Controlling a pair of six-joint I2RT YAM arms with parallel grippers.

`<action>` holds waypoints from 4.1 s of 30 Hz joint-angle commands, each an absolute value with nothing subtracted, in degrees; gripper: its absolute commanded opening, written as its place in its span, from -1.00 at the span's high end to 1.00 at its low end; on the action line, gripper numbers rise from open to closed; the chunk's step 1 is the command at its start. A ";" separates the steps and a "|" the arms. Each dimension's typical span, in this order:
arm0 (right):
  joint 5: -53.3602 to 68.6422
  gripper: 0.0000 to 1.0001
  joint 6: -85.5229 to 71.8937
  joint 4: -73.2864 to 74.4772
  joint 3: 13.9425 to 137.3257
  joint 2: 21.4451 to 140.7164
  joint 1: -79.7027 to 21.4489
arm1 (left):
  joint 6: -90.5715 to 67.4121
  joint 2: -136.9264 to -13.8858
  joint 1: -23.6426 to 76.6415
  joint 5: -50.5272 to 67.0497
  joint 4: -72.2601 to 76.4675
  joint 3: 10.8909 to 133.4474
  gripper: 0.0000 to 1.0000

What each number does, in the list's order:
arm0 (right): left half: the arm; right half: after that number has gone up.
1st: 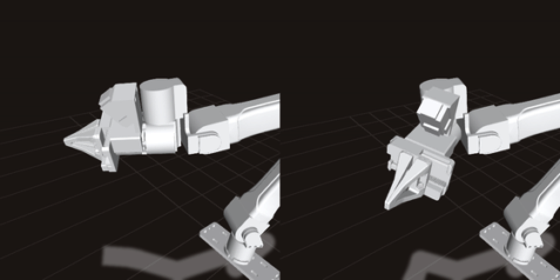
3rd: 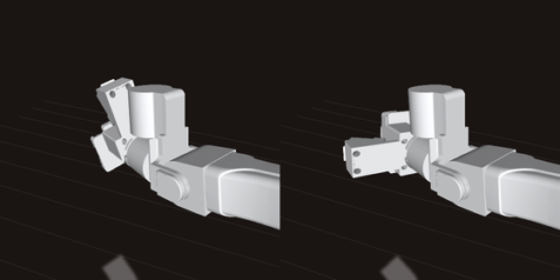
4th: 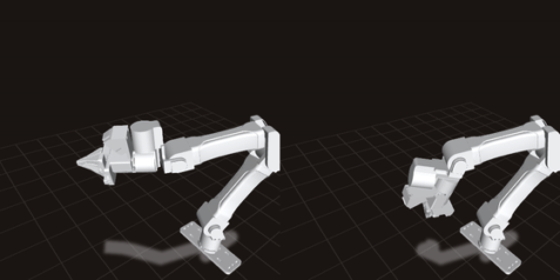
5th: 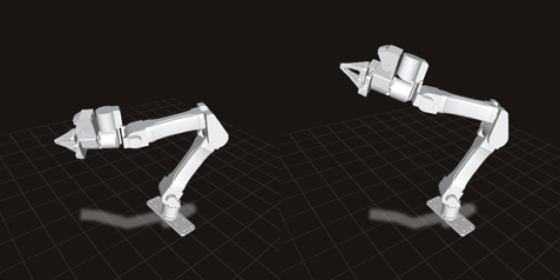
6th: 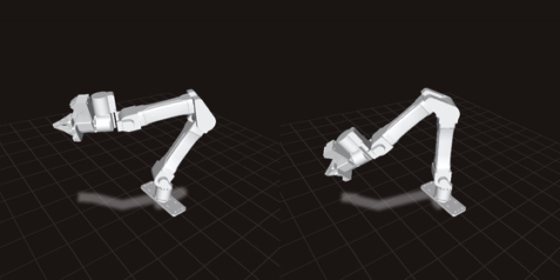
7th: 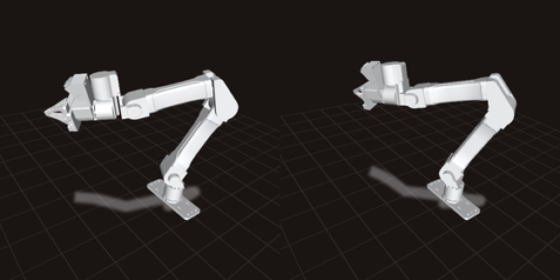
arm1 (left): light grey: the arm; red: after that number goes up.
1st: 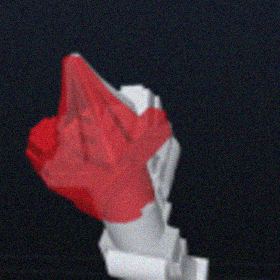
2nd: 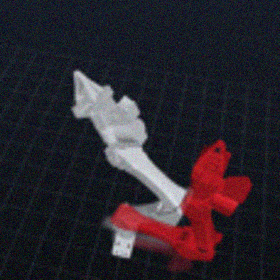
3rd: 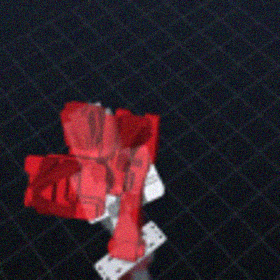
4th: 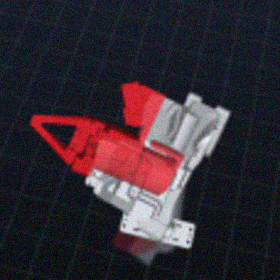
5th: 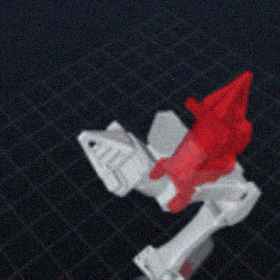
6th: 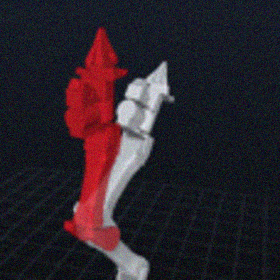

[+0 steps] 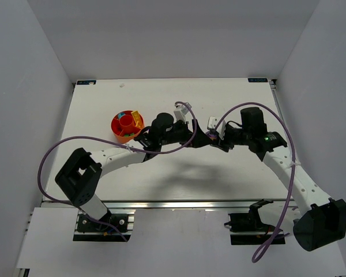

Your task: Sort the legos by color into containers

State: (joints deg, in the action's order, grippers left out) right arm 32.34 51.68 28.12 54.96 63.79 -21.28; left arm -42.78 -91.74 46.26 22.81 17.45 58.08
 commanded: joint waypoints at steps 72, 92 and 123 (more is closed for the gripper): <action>49.58 -0.79 42.19 31.65 63.11 73.83 -31.82 | 23.99 -72.51 44.12 38.76 -7.12 52.91 0.86; 46.14 1.00 42.63 31.99 64.86 76.20 -33.22 | 25.05 -71.63 44.12 35.95 -9.05 52.47 0.89; 40.08 1.00 30.88 16.37 57.23 68.21 -23.65 | 17.59 -67.32 41.67 12.60 -17.56 59.05 1.00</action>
